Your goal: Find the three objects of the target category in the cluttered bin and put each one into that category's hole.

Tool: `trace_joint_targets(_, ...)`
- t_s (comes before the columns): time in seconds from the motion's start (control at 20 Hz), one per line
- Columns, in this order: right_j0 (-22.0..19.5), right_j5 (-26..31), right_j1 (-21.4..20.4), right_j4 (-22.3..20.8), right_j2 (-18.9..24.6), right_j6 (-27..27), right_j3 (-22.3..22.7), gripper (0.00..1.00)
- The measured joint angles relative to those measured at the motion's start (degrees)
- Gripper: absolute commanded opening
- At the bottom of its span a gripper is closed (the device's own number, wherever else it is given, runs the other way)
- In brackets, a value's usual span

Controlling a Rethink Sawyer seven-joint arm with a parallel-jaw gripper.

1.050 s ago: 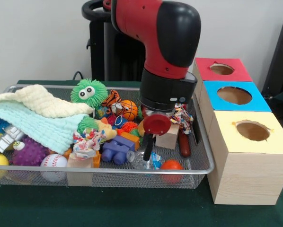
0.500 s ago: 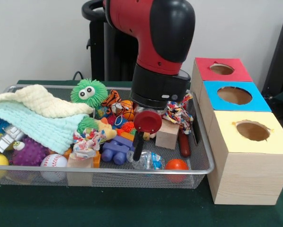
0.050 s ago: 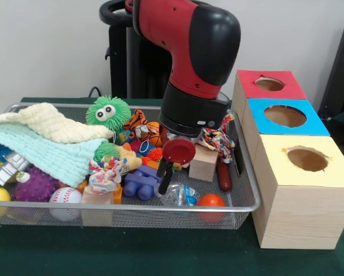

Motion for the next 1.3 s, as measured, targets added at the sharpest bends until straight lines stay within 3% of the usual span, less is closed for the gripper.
trace_joint_targets(1.3, 0.0, 3.7, 0.6, 0.0, -1.5, 0.0, 0.0, 1.00)
